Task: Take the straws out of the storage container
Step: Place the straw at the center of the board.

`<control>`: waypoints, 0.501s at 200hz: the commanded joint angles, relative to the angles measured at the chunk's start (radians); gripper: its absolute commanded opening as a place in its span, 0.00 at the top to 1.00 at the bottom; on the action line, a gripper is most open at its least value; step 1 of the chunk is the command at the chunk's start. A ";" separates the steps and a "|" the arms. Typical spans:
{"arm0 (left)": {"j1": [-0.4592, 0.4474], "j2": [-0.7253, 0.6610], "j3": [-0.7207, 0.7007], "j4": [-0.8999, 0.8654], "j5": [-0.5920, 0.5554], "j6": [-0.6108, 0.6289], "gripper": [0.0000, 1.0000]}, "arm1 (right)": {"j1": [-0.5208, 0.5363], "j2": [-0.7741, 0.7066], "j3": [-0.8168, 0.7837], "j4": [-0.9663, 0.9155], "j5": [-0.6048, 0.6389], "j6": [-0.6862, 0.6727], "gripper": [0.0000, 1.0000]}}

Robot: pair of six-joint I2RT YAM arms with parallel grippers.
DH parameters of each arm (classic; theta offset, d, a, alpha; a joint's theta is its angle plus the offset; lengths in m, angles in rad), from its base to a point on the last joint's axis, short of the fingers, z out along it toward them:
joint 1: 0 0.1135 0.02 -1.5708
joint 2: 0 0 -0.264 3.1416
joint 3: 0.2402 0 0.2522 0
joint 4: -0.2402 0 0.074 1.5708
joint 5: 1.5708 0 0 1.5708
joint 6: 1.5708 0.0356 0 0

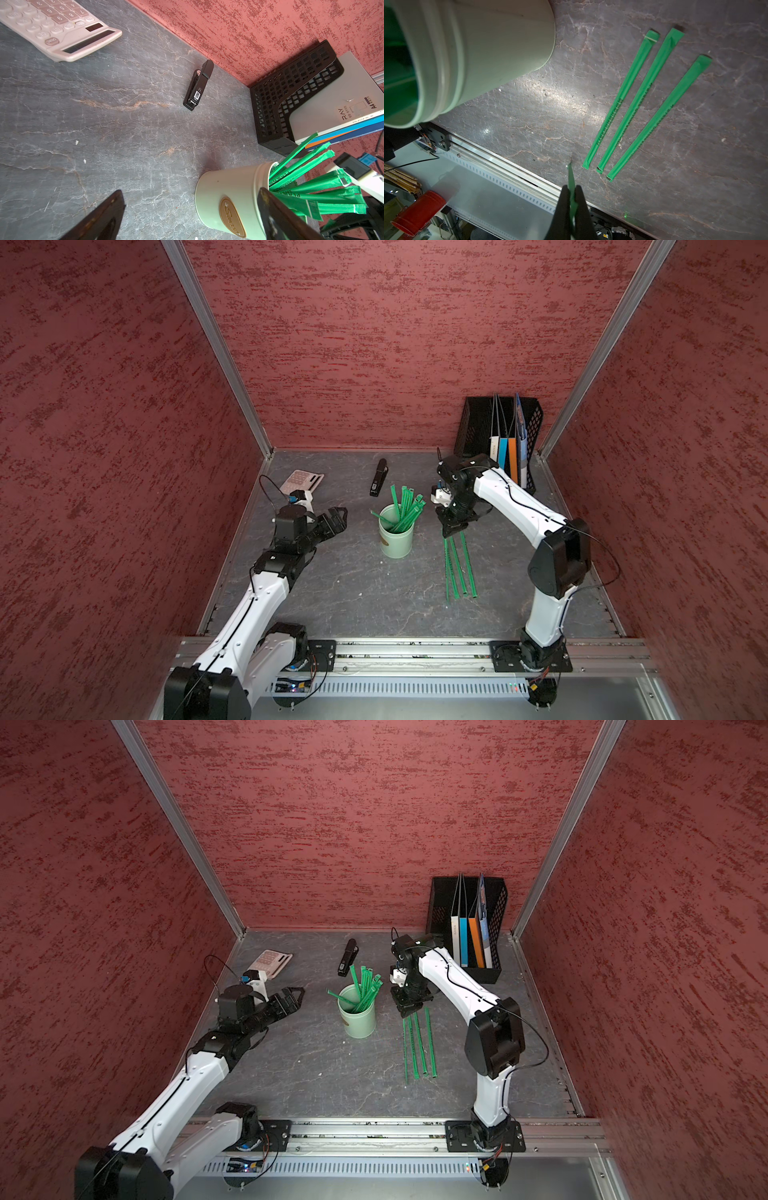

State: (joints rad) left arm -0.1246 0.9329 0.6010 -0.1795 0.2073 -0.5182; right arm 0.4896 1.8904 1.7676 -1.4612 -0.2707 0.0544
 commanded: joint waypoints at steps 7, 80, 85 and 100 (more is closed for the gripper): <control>-0.003 0.008 -0.010 0.020 -0.002 0.023 0.00 | -0.011 0.015 0.006 0.032 -0.021 -0.013 1.00; -0.003 0.004 -0.008 0.008 -0.007 0.027 0.00 | -0.026 0.074 0.054 0.055 -0.006 0.001 0.99; -0.003 0.002 -0.007 0.005 -0.008 0.027 0.00 | -0.028 0.078 0.057 0.058 -0.005 0.001 0.98; -0.003 -0.001 -0.007 0.002 -0.010 0.032 0.00 | -0.029 0.088 0.068 0.064 -0.001 0.004 0.95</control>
State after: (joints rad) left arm -0.1246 0.9432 0.6010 -0.1749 0.2047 -0.5140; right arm 0.4690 1.9583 1.7950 -1.4212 -0.2771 0.0525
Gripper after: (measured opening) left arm 0.996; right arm 0.048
